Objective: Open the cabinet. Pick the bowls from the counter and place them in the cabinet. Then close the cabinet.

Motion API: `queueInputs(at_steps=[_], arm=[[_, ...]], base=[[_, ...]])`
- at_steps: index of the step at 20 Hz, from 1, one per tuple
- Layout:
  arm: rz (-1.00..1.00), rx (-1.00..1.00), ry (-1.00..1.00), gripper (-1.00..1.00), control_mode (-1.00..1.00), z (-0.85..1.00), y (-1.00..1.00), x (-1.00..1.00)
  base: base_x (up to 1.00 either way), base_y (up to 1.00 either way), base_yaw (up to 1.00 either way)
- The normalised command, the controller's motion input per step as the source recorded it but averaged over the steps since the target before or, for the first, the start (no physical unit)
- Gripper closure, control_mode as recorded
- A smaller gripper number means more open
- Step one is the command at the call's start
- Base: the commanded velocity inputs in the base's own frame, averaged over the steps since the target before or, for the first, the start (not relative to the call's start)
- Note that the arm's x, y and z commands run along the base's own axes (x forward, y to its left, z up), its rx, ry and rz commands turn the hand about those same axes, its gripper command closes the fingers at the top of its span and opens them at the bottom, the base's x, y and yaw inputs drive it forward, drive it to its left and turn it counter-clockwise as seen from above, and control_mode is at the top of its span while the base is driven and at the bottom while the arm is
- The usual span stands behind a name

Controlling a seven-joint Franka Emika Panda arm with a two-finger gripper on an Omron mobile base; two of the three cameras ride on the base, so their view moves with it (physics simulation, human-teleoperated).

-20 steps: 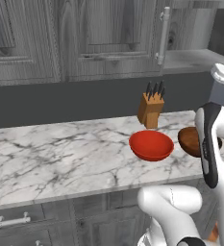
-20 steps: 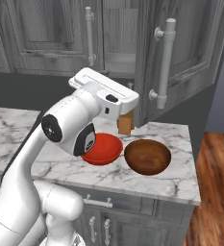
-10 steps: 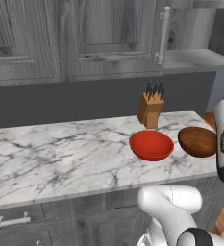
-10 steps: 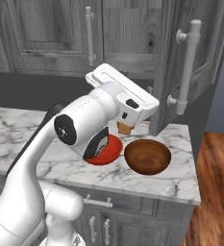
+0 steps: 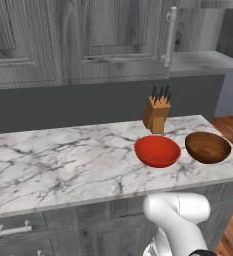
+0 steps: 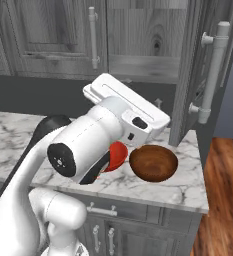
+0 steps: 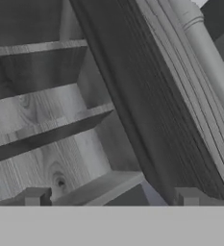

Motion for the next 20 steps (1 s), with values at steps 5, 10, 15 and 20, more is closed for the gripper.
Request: queueInputs(at_steps=[5, 10, 15, 20], arm=[[0.13, -0.11, -0.04, -1.0, -1.0, 0.23, 0.67, -0.75], [0.13, -0.2, 0.09, -1.0, -1.0, 0.26, 0.82, -0.02], [0.15, -0.15, 0.0, -1.0, -1.0, 0.02, 0.78, 0.08], [0.16, 0.0, 0.0, -1.0, -1.0, -0.06, 0.59, 0.45]], base=[[0.0, 0.0, 0.0], [0.0, 0.0, 0.0], [0.0, 0.0, 0.0], [0.0, 0.0, 0.0]])
